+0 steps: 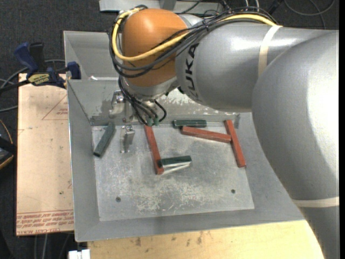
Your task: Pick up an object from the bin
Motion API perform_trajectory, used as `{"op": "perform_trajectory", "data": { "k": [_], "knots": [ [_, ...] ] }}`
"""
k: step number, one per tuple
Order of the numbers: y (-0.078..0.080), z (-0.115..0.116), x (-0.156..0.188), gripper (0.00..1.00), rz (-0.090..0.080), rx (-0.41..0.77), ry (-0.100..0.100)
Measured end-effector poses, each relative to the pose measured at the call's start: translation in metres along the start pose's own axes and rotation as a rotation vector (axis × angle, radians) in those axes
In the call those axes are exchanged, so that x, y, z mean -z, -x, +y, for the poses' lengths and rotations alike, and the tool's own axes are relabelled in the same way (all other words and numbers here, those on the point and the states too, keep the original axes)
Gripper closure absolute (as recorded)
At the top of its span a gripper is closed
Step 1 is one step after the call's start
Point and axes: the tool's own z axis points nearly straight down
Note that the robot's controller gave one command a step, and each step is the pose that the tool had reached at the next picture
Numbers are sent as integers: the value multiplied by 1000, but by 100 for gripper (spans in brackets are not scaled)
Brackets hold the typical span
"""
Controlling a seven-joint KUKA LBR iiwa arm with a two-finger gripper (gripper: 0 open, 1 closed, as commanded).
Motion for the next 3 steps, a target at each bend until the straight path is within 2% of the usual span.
{"op": "perform_trajectory", "data": {
  "k": [1,2,3],
  "knots": [
    [9,9,-64,0,-8,9,2],
    [22,-4,-100,100,-27,188,3],
    [22,-4,-100,100,-27,187,3]
  ]
}}
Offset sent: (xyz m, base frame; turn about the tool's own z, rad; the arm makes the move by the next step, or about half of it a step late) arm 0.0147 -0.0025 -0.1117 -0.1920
